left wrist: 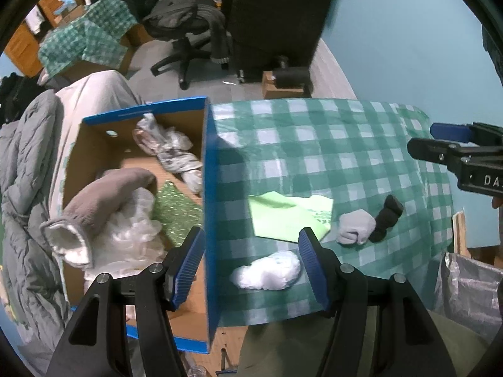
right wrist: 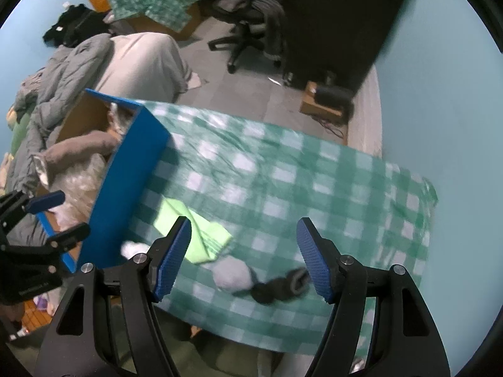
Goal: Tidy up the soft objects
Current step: 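Move the left tool to the lime-green cloth while the right moves to the dark grey sock, then grasp the lime-green cloth with the left gripper while the right grasps the dark grey sock, then lift the lime cloth and dark sock and carry both over the box, then open both grippers to drop the lime cloth and dark sock into the box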
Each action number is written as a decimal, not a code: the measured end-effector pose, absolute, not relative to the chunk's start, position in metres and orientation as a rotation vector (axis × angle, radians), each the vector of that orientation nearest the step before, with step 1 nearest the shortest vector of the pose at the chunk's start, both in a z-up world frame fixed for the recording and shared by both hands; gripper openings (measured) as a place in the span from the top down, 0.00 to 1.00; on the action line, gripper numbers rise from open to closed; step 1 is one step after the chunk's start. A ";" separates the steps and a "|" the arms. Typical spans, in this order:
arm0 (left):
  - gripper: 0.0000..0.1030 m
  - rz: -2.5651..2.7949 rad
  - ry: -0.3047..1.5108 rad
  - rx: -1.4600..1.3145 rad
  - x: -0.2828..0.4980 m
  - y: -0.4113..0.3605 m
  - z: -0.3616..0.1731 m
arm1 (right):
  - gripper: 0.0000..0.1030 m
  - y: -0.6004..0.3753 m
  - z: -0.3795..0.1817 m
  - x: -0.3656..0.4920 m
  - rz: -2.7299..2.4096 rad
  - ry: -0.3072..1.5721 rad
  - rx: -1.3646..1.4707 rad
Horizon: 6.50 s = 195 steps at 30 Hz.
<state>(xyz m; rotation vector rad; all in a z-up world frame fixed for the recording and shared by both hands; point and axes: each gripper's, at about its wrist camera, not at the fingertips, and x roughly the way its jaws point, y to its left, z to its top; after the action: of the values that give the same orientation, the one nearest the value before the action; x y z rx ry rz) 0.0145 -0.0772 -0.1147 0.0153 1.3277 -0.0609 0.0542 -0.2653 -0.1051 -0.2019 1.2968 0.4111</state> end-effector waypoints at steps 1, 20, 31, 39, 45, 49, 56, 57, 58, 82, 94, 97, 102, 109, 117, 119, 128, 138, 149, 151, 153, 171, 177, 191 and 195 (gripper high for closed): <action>0.38 -0.066 1.331 0.020 0.015 -0.080 -0.117 | 0.32 -0.271 -0.108 0.053 0.401 1.306 -0.197; 0.28 -0.170 1.421 -0.022 0.029 -0.109 -0.162 | 0.32 -0.340 -0.172 0.032 0.230 1.424 -0.068; 0.26 -0.212 1.464 -0.011 0.040 -0.119 -0.192 | 0.32 -0.355 -0.223 0.020 0.183 1.514 0.012; 0.22 -0.243 1.523 -0.060 0.046 -0.119 -0.216 | 0.32 -0.351 -0.246 0.012 0.150 1.529 0.045; 0.21 -0.234 1.567 -0.036 0.051 -0.124 -0.236 | 0.32 -0.352 -0.261 0.014 0.112 1.530 0.042; 0.21 -0.248 1.567 -0.015 0.053 -0.130 -0.243 | 0.32 -0.348 -0.272 0.013 0.095 1.532 0.026; 0.21 -0.252 1.568 0.011 0.057 -0.139 -0.255 | 0.36 -0.346 -0.288 0.010 0.103 1.545 0.005; 0.21 -0.251 1.571 0.012 0.058 -0.140 -0.257 | 0.41 -0.345 -0.289 0.009 0.111 1.546 0.009; 0.21 -0.252 1.573 0.012 0.058 -0.141 -0.259 | 0.46 -0.345 -0.289 0.008 0.113 1.540 0.001; 0.16 -0.191 1.569 0.114 0.042 -0.184 -0.303 | 0.50 -0.357 -0.249 0.023 0.185 1.489 -0.018; 0.20 -0.146 1.483 0.128 0.028 -0.188 -0.306 | 0.50 -0.357 -0.232 0.027 0.192 1.468 -0.036; 0.41 -0.130 1.467 0.110 0.025 -0.182 -0.300 | 0.50 -0.360 -0.233 0.026 0.199 1.463 -0.036; 0.81 -0.077 1.447 0.016 0.026 -0.172 -0.297 | 0.50 -0.361 -0.232 0.025 0.210 1.457 -0.037; 0.89 -0.080 1.440 -0.029 0.026 -0.154 -0.292 | 0.50 -0.356 -0.225 0.026 0.241 1.437 -0.053; 0.89 -0.094 1.399 -0.029 0.032 -0.134 -0.250 | 0.50 -0.343 -0.203 0.030 0.285 1.394 -0.093; 0.89 -0.095 1.381 -0.018 0.028 -0.133 -0.238 | 0.50 -0.339 -0.196 0.031 0.297 1.378 -0.099; 0.90 -0.118 1.329 -0.020 0.031 -0.121 -0.193 | 0.50 -0.320 -0.168 0.038 0.328 1.331 -0.117; 0.90 -0.106 1.286 -0.061 0.030 -0.107 -0.165 | 0.50 -0.297 -0.143 0.039 0.358 1.297 -0.138; 0.90 -0.092 1.248 -0.081 0.023 -0.085 -0.144 | 0.50 -0.267 -0.122 0.039 0.414 1.272 -0.159; 0.90 -0.085 1.242 -0.083 0.022 -0.081 -0.141 | 0.50 -0.259 -0.118 0.040 0.427 1.263 -0.163; 0.90 -0.079 1.232 -0.086 0.021 -0.074 -0.136 | 0.50 -0.252 -0.115 0.041 0.439 1.259 -0.168; 0.90 0.040 1.189 -0.115 0.012 -0.006 -0.113 | 0.50 -0.167 -0.106 0.048 0.595 1.219 -0.234; 0.90 0.086 1.190 -0.140 0.011 0.019 -0.117 | 0.50 -0.137 -0.109 0.052 0.647 1.213 -0.268; 0.90 0.124 1.208 -0.161 0.022 0.062 -0.134 | 0.50 -0.071 -0.128 0.064 0.749 1.245 -0.299; 0.89 0.117 1.216 -0.192 0.030 0.075 -0.140 | 0.50 -0.054 -0.137 0.070 0.786 1.266 -0.279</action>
<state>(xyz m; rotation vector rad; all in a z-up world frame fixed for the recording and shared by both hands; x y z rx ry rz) 0.0300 0.0753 -0.1405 -0.1919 1.2161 0.1173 0.0700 -0.0537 -0.1372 -0.2793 1.2662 0.7860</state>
